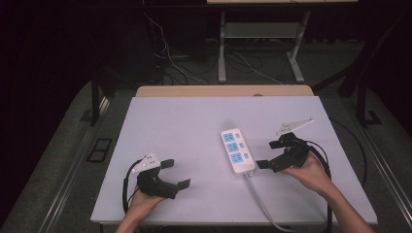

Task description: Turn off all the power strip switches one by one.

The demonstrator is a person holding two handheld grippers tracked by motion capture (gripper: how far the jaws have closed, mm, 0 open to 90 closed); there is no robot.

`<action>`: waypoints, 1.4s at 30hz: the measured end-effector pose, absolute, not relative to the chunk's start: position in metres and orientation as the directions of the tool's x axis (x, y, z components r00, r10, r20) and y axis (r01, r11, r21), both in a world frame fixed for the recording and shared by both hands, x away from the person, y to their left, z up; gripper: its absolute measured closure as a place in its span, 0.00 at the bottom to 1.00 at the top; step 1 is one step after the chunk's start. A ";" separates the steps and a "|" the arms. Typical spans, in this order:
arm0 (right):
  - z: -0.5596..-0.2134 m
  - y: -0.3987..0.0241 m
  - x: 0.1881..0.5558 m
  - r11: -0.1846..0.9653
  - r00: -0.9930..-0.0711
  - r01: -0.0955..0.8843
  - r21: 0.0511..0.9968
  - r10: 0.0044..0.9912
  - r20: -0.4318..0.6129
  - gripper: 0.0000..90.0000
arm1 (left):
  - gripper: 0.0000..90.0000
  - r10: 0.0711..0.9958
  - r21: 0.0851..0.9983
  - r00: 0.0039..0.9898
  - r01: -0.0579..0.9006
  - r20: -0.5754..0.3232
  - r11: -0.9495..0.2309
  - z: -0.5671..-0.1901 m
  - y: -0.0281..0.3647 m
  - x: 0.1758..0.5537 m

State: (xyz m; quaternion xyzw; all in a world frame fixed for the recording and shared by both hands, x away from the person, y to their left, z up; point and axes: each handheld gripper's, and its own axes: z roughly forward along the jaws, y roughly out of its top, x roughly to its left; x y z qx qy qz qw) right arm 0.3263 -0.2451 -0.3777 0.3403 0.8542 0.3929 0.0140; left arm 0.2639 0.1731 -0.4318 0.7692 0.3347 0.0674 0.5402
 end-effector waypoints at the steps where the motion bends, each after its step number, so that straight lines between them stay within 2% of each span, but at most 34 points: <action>1: -0.378 -0.245 0.326 0.460 -0.768 0.570 0.681 0.592 0.244 0.00 | 0.00 0.588 0.876 0.767 0.442 -0.258 -0.192 -0.432 0.173 0.264; 26: -0.374 -0.212 0.354 0.593 -0.788 0.570 0.570 0.591 0.172 0.01 | 0.00 0.585 0.875 0.765 0.448 -0.268 -0.185 -0.432 0.174 0.264; 27: -0.372 -0.212 0.356 0.600 -0.794 0.564 0.567 0.583 0.173 0.10 | 0.00 0.586 0.875 0.765 0.448 -0.267 -0.186 -0.432 0.174 0.264; 28: -0.372 -0.212 0.356 0.600 -0.794 0.564 0.567 0.583 0.173 0.10 | 0.00 0.588 0.874 0.764 0.448 -0.266 -0.187 -0.432 0.174 0.264; 30: -0.369 -0.212 0.359 0.599 -0.802 0.557 0.575 0.567 0.185 0.18 | 0.00 0.590 0.874 0.763 0.447 -0.262 -0.189 -0.432 0.174 0.264; 32: -0.369 -0.212 0.360 0.601 -0.800 0.560 0.570 0.571 0.185 0.22 | 0.00 0.592 0.875 0.762 0.446 -0.261 -0.188 -0.432 0.174 0.264; 34: -0.369 -0.212 0.364 0.603 -0.802 0.562 0.565 0.563 0.197 0.38 | 0.00 0.592 0.875 0.762 0.446 -0.261 -0.188 -0.432 0.174 0.264; 35: -0.369 -0.212 0.364 0.603 -0.802 0.562 0.565 0.563 0.197 0.38 | 0.00 0.592 0.875 0.762 0.446 -0.261 -0.188 -0.432 0.174 0.264; 37: -0.369 -0.213 0.367 0.601 -0.805 0.568 0.562 0.550 0.225 0.46 | 0.00 0.592 0.876 0.764 0.444 -0.258 -0.191 -0.432 0.174 0.264; 39: -0.369 -0.213 0.368 0.596 -0.800 0.575 0.560 0.552 0.233 0.47 | 0.00 0.592 0.876 0.764 0.444 -0.258 -0.191 -0.432 0.174 0.264; 42: -0.370 -0.214 0.369 0.596 -0.809 0.562 0.573 0.541 0.231 0.60 | 0.00 0.592 0.876 0.764 0.443 -0.257 -0.192 -0.432 0.174 0.265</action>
